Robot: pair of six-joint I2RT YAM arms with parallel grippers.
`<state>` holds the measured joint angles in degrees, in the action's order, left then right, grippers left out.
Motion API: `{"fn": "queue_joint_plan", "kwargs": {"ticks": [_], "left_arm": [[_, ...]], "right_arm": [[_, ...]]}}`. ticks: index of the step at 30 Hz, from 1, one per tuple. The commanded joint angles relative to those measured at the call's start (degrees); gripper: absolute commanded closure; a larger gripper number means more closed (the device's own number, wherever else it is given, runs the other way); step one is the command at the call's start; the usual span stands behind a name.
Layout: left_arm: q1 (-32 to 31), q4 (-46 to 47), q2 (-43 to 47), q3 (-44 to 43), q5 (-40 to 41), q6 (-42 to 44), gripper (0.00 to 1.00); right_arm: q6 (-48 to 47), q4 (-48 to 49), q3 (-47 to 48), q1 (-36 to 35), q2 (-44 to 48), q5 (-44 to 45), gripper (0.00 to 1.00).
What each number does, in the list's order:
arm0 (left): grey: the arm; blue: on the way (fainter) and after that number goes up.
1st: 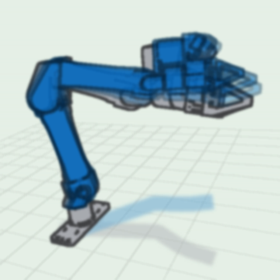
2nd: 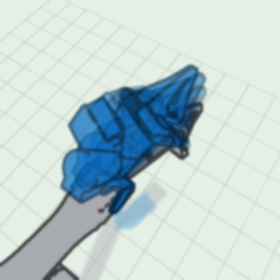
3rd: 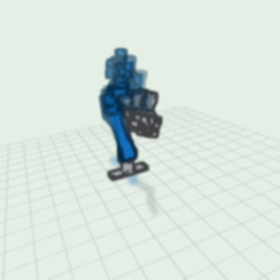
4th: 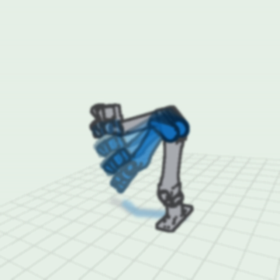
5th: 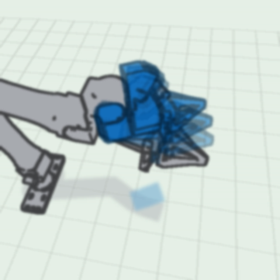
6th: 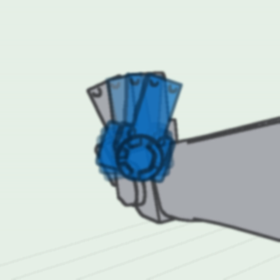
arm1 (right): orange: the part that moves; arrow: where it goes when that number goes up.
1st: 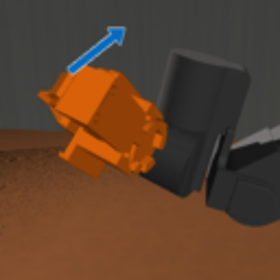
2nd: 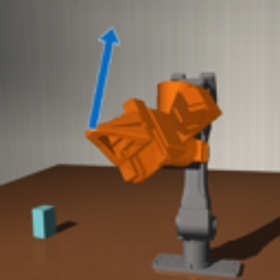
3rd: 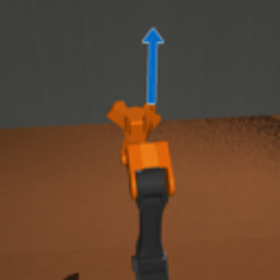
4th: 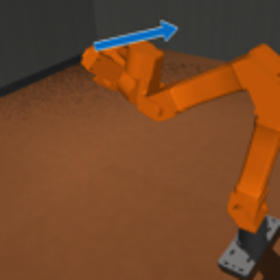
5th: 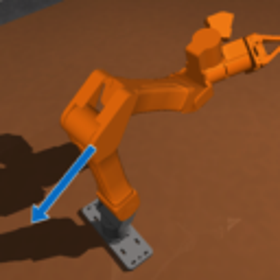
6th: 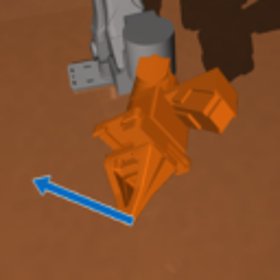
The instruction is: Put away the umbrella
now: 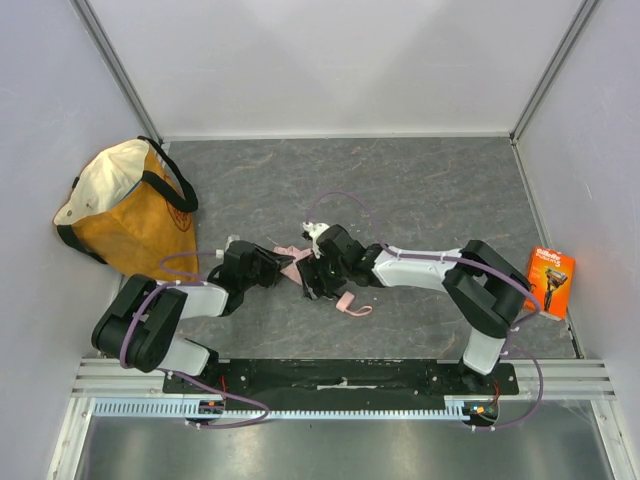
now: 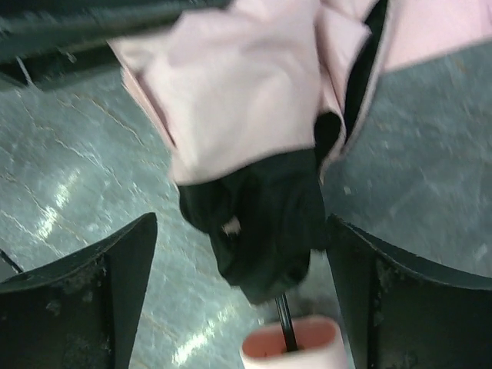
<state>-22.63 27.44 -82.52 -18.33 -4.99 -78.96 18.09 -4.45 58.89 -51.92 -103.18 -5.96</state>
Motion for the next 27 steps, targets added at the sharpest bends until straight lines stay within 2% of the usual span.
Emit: {"fn": "queue_joint_plan", "kwargs": {"ticks": [1,7,10,11,13,14,15,16,27], "left_arm": [[-1.27,-14.7,-1.94,3.74,6.93,7.68,0.98],[-1.97,-15.31,-1.33,3.83,7.28,7.94,0.98],[-1.89,-16.71,-1.24,3.48,7.37,7.59,0.98],[-2.06,-17.15,-1.06,3.21,7.37,7.59,0.98],[-2.06,-17.77,-0.98,3.03,7.45,7.42,0.98],[-2.06,-18.03,-0.89,3.03,7.46,7.24,0.98],[-2.15,-18.39,-0.8,2.95,7.37,7.15,0.98],[-2.07,-18.56,-0.71,2.86,7.54,7.06,0.98],[-2.5,-19.62,-1.06,2.95,7.19,6.27,0.98]], "right_arm": [[7.3,-10.83,-0.71,-0.37,5.26,8.21,0.05],[19.51,-22.95,1.14,-0.81,15.18,16.32,0.02],[28.74,-30.34,-1.66,-0.81,20.01,18.18,0.02],[31.2,-31.49,-3.59,-0.81,21.86,17.91,0.09],[35.95,-31.51,-8.07,-0.73,25.9,15.73,0.38],[37.62,-30.02,-10.01,-0.9,27.49,14.23,0.65],[39.9,-30.09,-11.51,-0.99,28.81,14.22,0.86],[41.84,-30.09,-12.65,-1.08,29.43,14.83,1.0],[48.88,-28.34,-15.56,-5.21,24.6,22.83,1.0]]}}
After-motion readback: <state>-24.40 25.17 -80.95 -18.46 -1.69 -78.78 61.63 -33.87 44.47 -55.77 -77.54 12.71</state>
